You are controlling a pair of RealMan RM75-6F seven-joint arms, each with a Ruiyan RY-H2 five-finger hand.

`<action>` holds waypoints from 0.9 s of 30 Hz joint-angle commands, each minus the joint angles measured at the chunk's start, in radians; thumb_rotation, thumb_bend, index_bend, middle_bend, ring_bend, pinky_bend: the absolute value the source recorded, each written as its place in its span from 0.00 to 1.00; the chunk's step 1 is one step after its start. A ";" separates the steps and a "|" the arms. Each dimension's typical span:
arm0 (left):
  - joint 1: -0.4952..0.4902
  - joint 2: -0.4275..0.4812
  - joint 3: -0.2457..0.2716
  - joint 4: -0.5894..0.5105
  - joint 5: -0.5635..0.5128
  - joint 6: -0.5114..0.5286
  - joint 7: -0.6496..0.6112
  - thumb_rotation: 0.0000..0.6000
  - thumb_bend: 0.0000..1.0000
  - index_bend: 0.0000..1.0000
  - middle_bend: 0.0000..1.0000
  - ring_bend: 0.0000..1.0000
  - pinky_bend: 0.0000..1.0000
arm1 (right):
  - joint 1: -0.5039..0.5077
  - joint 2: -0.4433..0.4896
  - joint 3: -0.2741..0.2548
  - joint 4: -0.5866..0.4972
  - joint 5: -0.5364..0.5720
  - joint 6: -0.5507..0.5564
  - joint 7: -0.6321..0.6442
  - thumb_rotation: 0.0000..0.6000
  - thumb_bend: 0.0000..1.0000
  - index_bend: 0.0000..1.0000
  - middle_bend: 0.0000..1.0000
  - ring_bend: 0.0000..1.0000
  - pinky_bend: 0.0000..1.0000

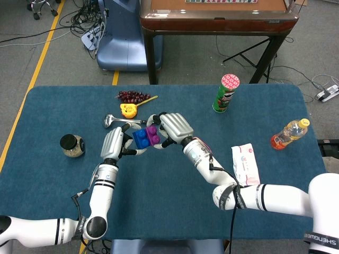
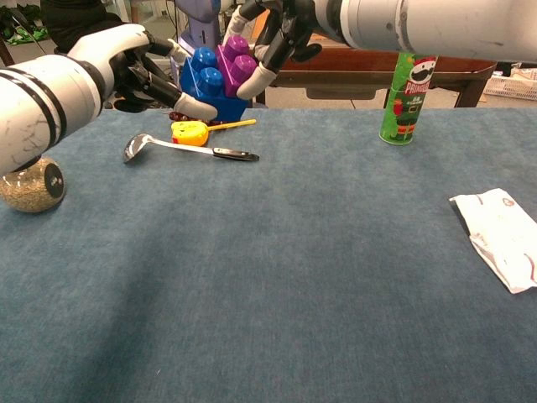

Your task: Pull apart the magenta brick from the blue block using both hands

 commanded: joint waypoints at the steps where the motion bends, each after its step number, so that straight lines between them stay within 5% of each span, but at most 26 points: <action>1: 0.001 0.000 0.001 0.000 -0.001 -0.003 0.004 1.00 0.00 0.69 1.00 1.00 1.00 | -0.003 0.000 0.002 0.002 -0.004 -0.004 0.008 1.00 0.34 0.72 1.00 1.00 1.00; 27: 0.025 -0.009 0.030 0.011 0.004 -0.032 0.022 1.00 0.00 0.69 1.00 1.00 1.00 | -0.065 0.051 0.006 -0.049 -0.076 0.018 0.069 1.00 0.34 0.72 1.00 1.00 1.00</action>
